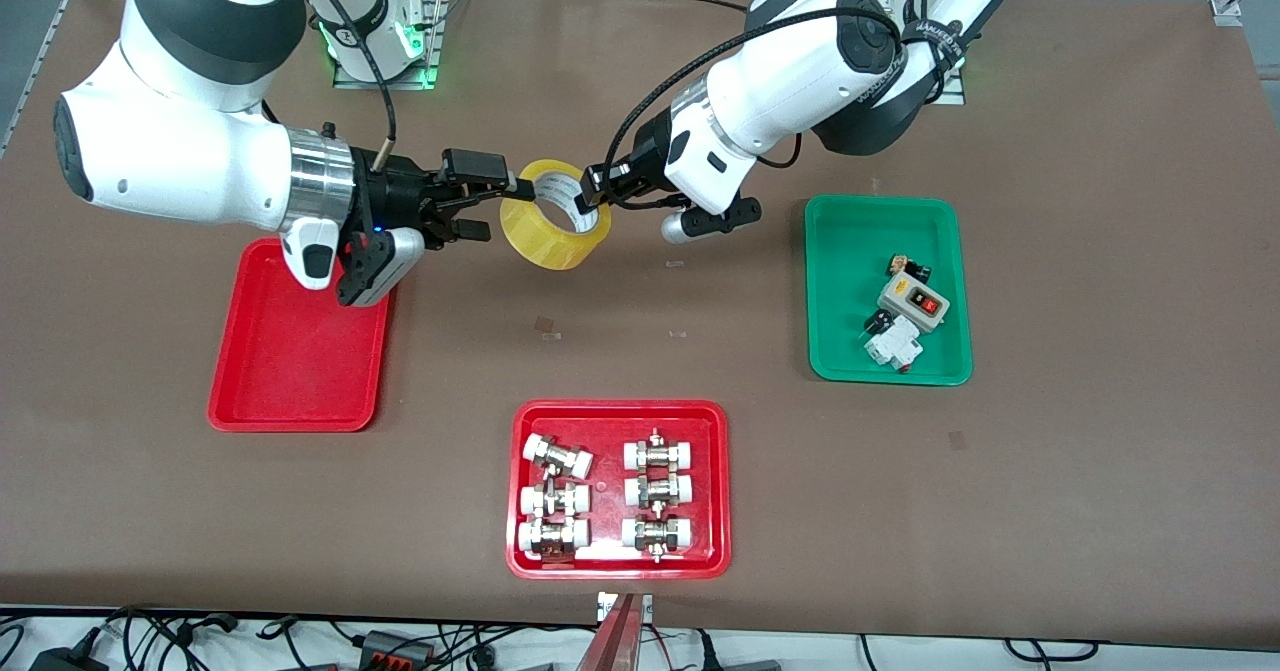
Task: Left arm passes tape to right arm into tray
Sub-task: 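Close the right gripper on the tape roll beside the left gripper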
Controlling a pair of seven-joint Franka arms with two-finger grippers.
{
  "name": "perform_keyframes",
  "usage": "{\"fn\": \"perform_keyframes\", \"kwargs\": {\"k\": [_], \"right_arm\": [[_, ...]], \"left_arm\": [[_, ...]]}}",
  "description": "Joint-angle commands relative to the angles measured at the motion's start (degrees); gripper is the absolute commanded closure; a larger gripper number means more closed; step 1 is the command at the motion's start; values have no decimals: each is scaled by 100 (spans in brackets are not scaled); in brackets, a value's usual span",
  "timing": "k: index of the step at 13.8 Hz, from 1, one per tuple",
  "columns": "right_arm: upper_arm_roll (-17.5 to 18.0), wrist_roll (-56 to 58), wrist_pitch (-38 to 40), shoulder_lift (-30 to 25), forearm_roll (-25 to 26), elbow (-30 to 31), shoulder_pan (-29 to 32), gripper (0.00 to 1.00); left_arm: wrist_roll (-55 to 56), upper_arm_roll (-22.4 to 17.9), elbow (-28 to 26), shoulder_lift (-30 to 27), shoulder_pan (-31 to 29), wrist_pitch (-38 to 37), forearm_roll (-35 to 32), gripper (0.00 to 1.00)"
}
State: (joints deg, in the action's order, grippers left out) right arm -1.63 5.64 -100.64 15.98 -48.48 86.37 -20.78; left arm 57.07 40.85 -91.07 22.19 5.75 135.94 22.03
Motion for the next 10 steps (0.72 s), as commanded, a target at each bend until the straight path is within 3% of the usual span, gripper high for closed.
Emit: {"fn": "perform_keyframes", "kwargs": {"k": [1, 9, 10], "right_arm": [[-48, 33, -26, 124, -110, -156, -58, 0], [-48, 77, -123, 151, -276, -147, -58, 0], [-48, 51, -123, 151, -294, -147, -58, 18]], "left_arm": [[-3, 28, 98, -4, -13, -15, 134, 97], [-3, 28, 89, -4, -21, -33, 143, 97], [-3, 28, 89, -4, -21, -33, 143, 97]]}}
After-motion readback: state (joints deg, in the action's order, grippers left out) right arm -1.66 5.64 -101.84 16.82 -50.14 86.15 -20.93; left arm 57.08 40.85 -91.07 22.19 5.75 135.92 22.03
